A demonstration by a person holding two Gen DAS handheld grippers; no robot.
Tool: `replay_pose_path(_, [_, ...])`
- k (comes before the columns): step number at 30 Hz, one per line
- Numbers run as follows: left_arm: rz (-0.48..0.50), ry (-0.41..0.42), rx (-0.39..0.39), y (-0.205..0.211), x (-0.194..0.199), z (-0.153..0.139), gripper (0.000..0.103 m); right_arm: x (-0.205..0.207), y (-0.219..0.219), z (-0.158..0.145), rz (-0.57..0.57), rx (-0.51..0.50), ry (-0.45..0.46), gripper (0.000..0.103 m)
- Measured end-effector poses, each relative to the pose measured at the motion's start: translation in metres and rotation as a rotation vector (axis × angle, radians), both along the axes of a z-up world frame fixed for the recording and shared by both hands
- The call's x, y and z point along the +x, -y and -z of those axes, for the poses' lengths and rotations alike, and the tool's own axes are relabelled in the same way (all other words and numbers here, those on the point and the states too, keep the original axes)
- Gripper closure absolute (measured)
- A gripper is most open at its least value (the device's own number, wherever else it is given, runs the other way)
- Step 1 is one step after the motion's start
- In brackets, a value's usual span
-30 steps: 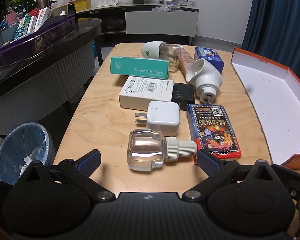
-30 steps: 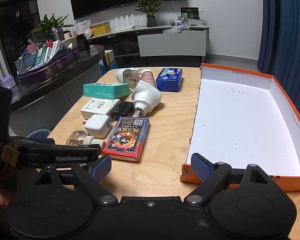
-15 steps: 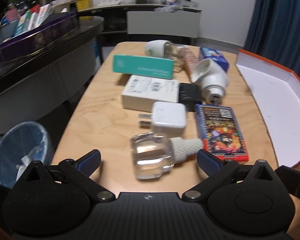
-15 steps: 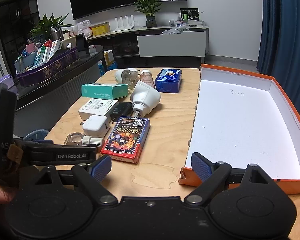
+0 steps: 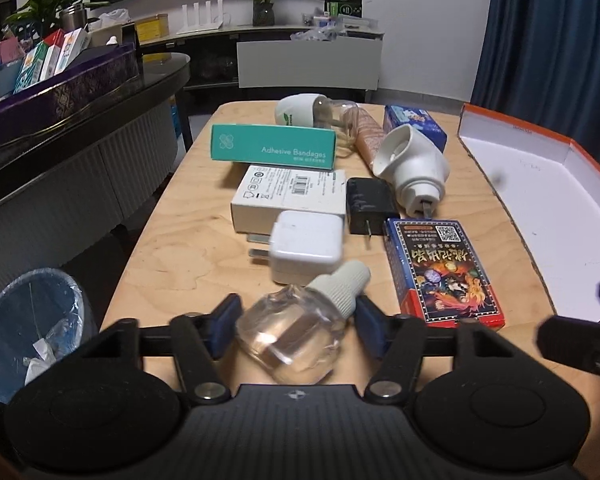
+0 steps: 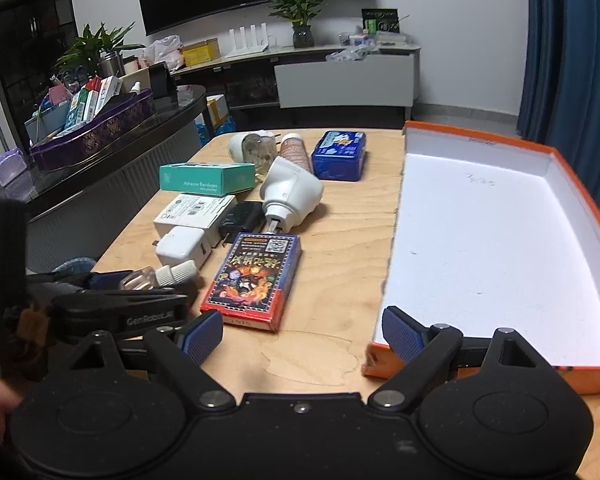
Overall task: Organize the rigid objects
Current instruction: 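Grasp the clear freshener bottle with the left tool while the right tool grasps the card box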
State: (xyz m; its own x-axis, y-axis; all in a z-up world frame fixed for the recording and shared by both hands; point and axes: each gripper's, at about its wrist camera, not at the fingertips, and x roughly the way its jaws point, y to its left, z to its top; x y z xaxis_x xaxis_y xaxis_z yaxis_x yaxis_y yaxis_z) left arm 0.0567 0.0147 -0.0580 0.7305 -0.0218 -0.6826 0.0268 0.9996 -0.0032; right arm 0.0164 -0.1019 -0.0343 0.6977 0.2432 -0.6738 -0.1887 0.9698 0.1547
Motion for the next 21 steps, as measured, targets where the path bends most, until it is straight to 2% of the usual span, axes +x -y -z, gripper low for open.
replay_pose_path(4, [0.001,0.005,-0.043,-0.004,-0.006,-0.002,0.048,0.018,-0.011,0.004,-0.022,-0.001,-0.023,0.001])
replay_pose_path(6, [0.009,0.008,-0.051,-0.005,-0.011,-0.002,0.053,0.028,-0.018,0.007,-0.032,0.002,-0.038,0.001])
replay_pose_path(11, [0.011,0.009,-0.067,-0.011,-0.017,-0.002,0.053,0.057,-0.027,0.015,-0.010,0.006,-0.085,0.002])
replay_pose_path(16, [0.008,0.035,-0.028,-0.011,-0.015,0.003,0.043,0.073,-0.039,0.027,-0.020,-0.002,-0.115,0.002])
replay_pose_path(18, [0.019,0.042,-0.011,-0.010,-0.013,0.005,0.046,0.078,-0.045,0.031,-0.021,-0.025,-0.123,0.001])
replay_pose_path(20, [0.037,0.051,0.002,-0.007,-0.014,0.005,0.055,0.081,-0.054,0.035,-0.029,-0.081,-0.097,0.000])
replay_pose_path(21, [0.039,0.053,0.013,-0.006,-0.014,0.005,0.055,0.082,-0.060,0.036,-0.035,-0.117,-0.087,0.000])
